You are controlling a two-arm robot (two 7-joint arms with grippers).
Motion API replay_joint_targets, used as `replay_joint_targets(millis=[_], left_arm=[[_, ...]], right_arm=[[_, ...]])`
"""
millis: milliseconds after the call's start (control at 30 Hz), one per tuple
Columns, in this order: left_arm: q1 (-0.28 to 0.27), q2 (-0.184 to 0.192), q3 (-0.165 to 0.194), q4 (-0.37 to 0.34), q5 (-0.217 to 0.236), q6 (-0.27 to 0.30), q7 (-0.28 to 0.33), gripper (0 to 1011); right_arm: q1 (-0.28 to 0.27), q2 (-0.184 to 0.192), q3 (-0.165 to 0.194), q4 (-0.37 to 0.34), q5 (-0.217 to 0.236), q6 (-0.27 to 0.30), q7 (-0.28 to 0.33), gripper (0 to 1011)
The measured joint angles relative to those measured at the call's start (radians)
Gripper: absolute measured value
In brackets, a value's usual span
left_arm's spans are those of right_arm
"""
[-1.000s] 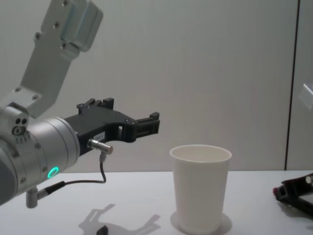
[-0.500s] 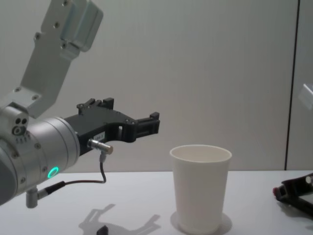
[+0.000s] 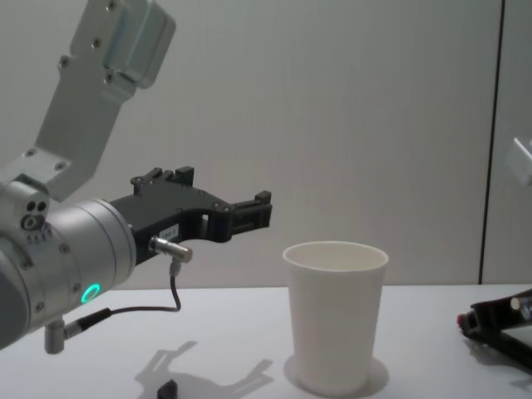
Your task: Place the pen into the pen holder.
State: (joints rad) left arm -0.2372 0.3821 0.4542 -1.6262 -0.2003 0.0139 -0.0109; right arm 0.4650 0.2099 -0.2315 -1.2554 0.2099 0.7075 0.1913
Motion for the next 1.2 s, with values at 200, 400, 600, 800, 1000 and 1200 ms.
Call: replay_joint_targets(millis=[200,400,600,800,1000,1200], left_arm=[[0.0,0.0,0.0,0.0,0.0,0.0,0.0,1001],[0.0,0.0,0.0,0.0,0.0,0.0,0.0,1001],[0.0,0.0,0.0,0.0,0.0,0.0,0.0,1001],[0.0,0.0,0.0,0.0,0.0,0.0,0.0,1001],[0.0,0.0,0.0,0.0,0.0,0.0,0.0,1001],[0.0,0.0,0.0,0.0,0.0,0.0,0.0,1001]], right_arm=[[-0.023,-0.005,0.001,-0.022,0.038,-0.04,-0.036,182],[-0.043,-0.008,0.008,-0.05,0.076,-0.104,-0.071,182],[-0.062,-0.008,0.019,-0.08,0.108,-0.183,-0.103,182],[-0.077,-0.01,0.026,-0.108,0.137,-0.269,-0.133,182],[-0.091,-0.015,0.03,-0.14,0.156,-0.351,-0.156,182],[-0.105,-0.02,0.031,-0.178,0.169,-0.434,-0.171,182]])
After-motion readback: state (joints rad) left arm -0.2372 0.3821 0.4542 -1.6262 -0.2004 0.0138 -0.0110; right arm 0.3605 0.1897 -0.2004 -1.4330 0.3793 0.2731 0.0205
